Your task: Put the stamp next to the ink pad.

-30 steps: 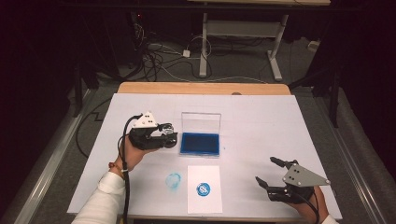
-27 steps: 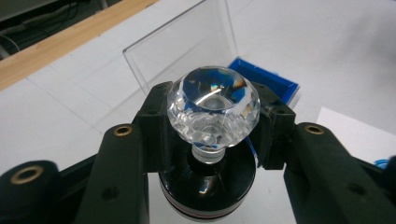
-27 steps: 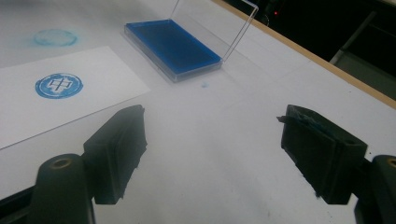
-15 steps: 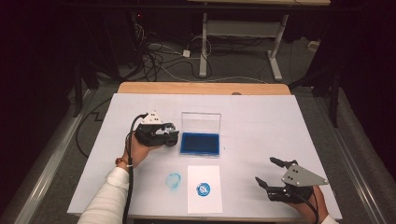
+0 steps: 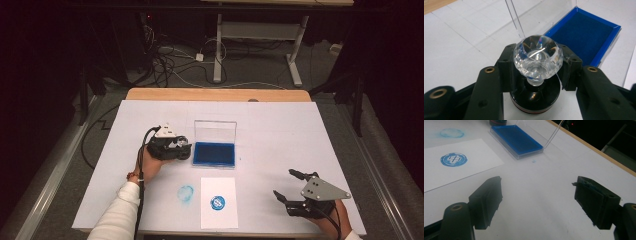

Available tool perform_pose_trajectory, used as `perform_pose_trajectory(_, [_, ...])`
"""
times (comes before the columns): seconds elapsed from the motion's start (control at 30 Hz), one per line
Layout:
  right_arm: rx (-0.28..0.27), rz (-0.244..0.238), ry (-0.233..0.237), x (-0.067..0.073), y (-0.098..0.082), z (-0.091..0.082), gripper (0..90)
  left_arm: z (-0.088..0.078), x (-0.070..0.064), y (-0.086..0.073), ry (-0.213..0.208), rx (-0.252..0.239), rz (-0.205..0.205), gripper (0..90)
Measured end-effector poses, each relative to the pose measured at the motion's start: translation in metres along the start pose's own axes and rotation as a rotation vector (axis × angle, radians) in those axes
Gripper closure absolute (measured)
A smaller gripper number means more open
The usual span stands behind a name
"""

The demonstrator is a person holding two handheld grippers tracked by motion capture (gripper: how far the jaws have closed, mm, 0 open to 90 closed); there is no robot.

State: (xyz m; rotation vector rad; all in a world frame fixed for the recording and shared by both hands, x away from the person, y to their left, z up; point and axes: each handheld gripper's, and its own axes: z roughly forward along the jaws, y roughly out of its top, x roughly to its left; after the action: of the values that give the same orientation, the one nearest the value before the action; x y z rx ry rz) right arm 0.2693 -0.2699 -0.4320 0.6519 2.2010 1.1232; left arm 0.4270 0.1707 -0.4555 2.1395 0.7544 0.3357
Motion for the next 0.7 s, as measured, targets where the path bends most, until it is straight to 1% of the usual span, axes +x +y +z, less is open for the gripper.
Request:
perform_pose_trajectory(0.07, [0.0, -0.002, -0.001, 0.0, 0.0, 0.0, 22.2, 0.001, 0.0, -0.001, 0.005, 0.004, 0.004, 53.3])
perform_pose_trajectory(0.37, [0.009, -0.005, 0.006, 0.0, 0.0, 0.001, 22.3, 0.0, 0.001, -0.004, 0.01, -0.001, -0.007, 52.8])
perform_pose_trajectory(0.43, [0.009, -0.003, 0.004, 0.0, 0.0, 0.001, 22.3, -0.001, 0.002, -0.004, 0.015, -0.006, -0.016, 52.4])
perform_pose_trajectory(0.5, [0.008, -0.004, 0.006, 0.0, 0.0, 0.0, 22.3, -0.002, 0.002, -0.004, 0.013, -0.014, -0.026, 48.2])
perform_pose_trajectory(0.53, [0.008, -0.004, 0.005, 0.0, 0.0, 0.001, 22.3, -0.002, 0.002, -0.004, 0.014, -0.015, -0.027, 48.1])
perform_pose_trajectory(0.57, [0.009, -0.004, 0.007, 0.0, 0.0, 0.001, 22.3, -0.003, 0.002, -0.004, 0.021, -0.015, -0.025, 47.9])
perform_pose_trajectory(0.63, [0.009, -0.008, 0.008, 0.001, 0.0, 0.001, 22.3, -0.006, 0.002, -0.003, 0.038, -0.029, -0.03, 42.1])
perform_pose_trajectory(0.67, [0.01, -0.009, 0.008, 0.001, 0.0, 0.001, 22.3, -0.008, 0.002, -0.003, 0.042, -0.043, -0.034, 41.9])
perform_pose_trajectory(0.7, [0.009, -0.009, 0.009, 0.001, 0.0, 0.001, 22.3, -0.011, 0.002, -0.002, 0.051, -0.051, -0.029, 41.9])
